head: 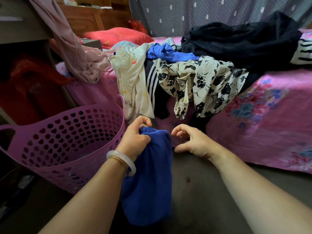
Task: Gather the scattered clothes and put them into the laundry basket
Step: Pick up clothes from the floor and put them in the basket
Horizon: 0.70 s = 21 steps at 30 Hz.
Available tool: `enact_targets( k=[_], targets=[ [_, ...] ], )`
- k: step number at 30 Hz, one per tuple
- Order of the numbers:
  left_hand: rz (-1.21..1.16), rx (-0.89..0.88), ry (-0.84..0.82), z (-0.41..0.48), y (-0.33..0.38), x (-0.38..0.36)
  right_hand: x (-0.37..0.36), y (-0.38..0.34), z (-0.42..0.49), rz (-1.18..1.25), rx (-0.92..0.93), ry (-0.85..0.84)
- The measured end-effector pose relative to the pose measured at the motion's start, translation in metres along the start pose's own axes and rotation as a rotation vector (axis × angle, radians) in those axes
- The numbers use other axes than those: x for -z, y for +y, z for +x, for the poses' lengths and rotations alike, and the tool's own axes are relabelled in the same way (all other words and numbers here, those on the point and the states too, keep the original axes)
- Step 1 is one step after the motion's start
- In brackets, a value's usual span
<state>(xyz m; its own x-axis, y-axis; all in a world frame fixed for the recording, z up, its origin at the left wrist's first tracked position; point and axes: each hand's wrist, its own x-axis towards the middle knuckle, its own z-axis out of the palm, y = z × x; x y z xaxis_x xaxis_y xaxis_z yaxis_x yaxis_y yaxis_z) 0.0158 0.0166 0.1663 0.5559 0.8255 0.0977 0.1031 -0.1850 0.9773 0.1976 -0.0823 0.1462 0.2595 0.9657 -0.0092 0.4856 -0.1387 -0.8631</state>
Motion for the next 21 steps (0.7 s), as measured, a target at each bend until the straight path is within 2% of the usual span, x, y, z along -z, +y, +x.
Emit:
enact_targets(
  k=[2, 4, 8, 11, 15, 19, 21],
  targets=[
    [0.008, -0.008, -0.041, 0.001, 0.003, -0.001, -0.007, 0.004, 0.001, 0.013, 0.061, 0.040],
    [0.012, -0.023, -0.091, 0.000, 0.007, 0.000, -0.012, 0.005, 0.001, 0.151, 0.119, 0.059],
    [0.020, -0.035, -0.163, -0.002, 0.016, 0.002, -0.015, 0.002, 0.002, 0.330, 0.159, -0.020],
    [0.065, -0.072, -0.128, -0.002, 0.018, 0.002, -0.017, 0.002, 0.002, 0.387, 0.149, -0.037],
    [0.076, -0.122, -0.018, -0.001, 0.019, 0.003, -0.010, 0.014, 0.000, 0.332, 0.132, 0.010],
    [0.085, -0.115, -0.015, 0.000, 0.020, 0.002, -0.005, 0.016, -0.001, 0.502, 0.143, 0.073],
    [0.084, -0.104, -0.025, -0.001, 0.020, 0.000, -0.006, 0.015, 0.000, 0.467, 0.143, 0.021]
  ],
)
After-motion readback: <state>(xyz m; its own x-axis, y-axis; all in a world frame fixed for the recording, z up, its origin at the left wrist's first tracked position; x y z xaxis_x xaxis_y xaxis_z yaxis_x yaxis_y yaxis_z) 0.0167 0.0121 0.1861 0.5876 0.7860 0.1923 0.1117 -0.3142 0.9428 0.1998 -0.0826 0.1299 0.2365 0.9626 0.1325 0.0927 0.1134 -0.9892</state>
